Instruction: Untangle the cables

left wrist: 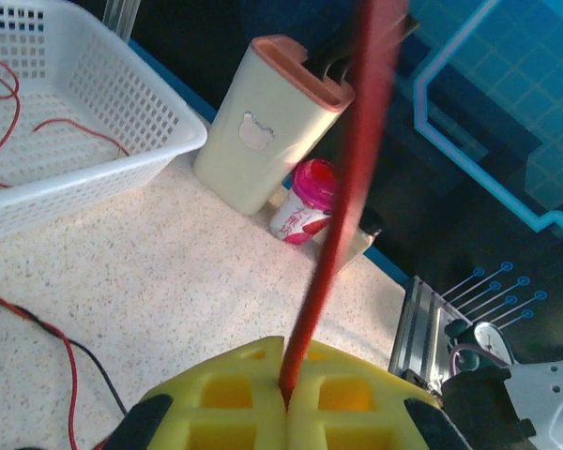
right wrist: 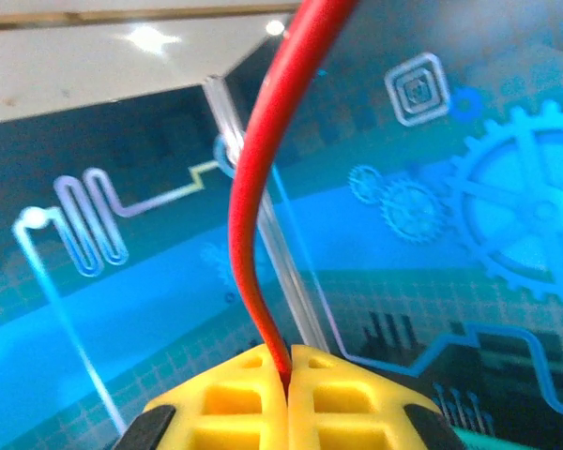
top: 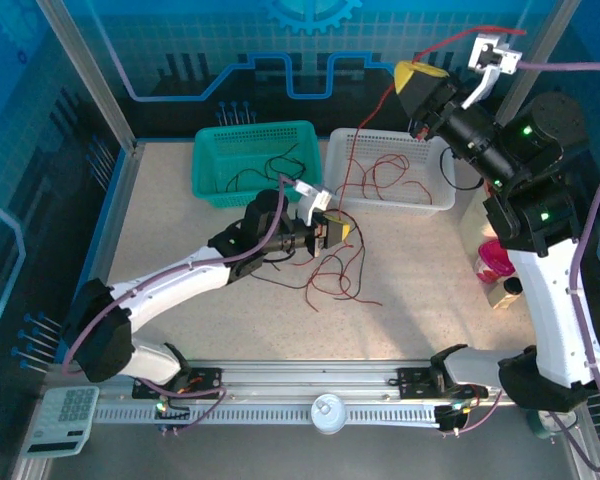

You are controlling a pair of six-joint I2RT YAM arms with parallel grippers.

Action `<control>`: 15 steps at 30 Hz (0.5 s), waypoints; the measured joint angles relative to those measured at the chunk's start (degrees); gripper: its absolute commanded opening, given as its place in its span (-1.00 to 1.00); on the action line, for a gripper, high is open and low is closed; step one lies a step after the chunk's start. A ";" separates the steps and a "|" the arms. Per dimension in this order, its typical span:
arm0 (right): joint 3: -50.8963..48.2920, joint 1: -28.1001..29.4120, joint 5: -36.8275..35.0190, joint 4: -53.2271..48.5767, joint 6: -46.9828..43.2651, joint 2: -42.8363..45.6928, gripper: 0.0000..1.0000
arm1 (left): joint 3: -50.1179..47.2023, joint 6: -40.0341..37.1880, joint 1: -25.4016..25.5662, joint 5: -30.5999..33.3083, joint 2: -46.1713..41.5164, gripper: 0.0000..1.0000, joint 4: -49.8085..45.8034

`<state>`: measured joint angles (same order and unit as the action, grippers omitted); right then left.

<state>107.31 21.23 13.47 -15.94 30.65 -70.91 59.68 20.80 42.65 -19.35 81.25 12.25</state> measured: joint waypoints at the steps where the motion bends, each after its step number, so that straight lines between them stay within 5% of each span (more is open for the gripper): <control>1: -2.45 -0.55 -0.09 0.26 0.15 1.01 -1.00 | 0.96 -0.20 0.00 0.02 -0.35 -1.00 -0.74; 15: -38.88 0.07 -2.45 0.96 1.49 7.72 -1.00 | 18.32 -7.08 -0.61 7.50 -7.06 -1.00 -5.77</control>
<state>68.42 21.30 11.03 -14.98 32.14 -63.20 78.00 13.72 42.04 -11.86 74.19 6.48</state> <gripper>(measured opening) 0.064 0.052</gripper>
